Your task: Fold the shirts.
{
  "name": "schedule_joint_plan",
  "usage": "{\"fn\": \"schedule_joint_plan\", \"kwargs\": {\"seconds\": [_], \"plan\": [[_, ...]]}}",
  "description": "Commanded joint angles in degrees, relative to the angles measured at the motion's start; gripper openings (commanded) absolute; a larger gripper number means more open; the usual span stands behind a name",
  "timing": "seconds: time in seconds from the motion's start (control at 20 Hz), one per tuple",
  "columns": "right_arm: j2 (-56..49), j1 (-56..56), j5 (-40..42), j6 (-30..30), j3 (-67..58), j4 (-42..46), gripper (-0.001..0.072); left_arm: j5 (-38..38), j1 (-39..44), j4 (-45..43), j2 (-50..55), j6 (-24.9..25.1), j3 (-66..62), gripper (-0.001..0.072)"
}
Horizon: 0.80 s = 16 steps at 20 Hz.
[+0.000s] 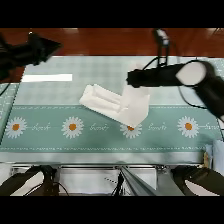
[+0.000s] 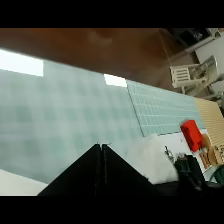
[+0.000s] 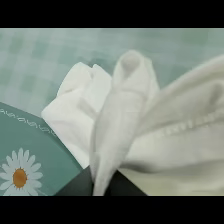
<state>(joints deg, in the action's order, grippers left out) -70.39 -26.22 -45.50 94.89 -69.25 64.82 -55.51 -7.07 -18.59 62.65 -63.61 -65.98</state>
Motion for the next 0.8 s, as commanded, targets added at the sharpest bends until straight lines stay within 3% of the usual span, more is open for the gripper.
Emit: {"fn": "schedule_joint_plan", "kwargs": {"seconds": [0.0,0.1,0.2,0.25,0.35,0.45,0.7,0.75], "plan": [[-10.64,-6.84,15.28,0.44,-0.07,-4.04,0.0029,-8.74,-7.82,-0.13,-6.95,0.07,-0.04,0.0025],[-15.19,-9.57,20.94,0.42,-0.07,-9.60,0.0041,-10.82,-8.31,-1.57,-9.27,-0.09,0.02,0.0025],[-18.40,-12.07,25.49,0.39,-0.07,-14.78,0.0338,-12.31,-8.15,-2.40,-10.45,-0.11,0.20,0.0025],[-19.15,-12.96,27.28,0.39,-0.07,-16.65,0.0438,-12.96,-8.13,-2.56,-10.49,-0.09,0.20,0.0026],[-18.58,-13.22,27.82,-0.61,-0.07,-16.28,0.0442,-12.94,-8.02,-3.34,-10.43,-0.09,0.70,0.0025],[-15.85,-10.82,22.93,-2.54,-0.07,-13.55,0.0441,-12.92,-8.02,-5.29,-10.43,-0.07,2.03,0.0026],[-4.55,2.32,-5.33,-2.60,-0.07,8.15,0.0443,-11.67,-8.02,-7.61,-10.43,-0.07,5.95,0.0026],[-2.34,5.01,-9.60,-2.64,-0.07,10.34,0.0490,-11.61,-8.02,-7.61,-10.43,-0.07,6.29,0.0026]]}}
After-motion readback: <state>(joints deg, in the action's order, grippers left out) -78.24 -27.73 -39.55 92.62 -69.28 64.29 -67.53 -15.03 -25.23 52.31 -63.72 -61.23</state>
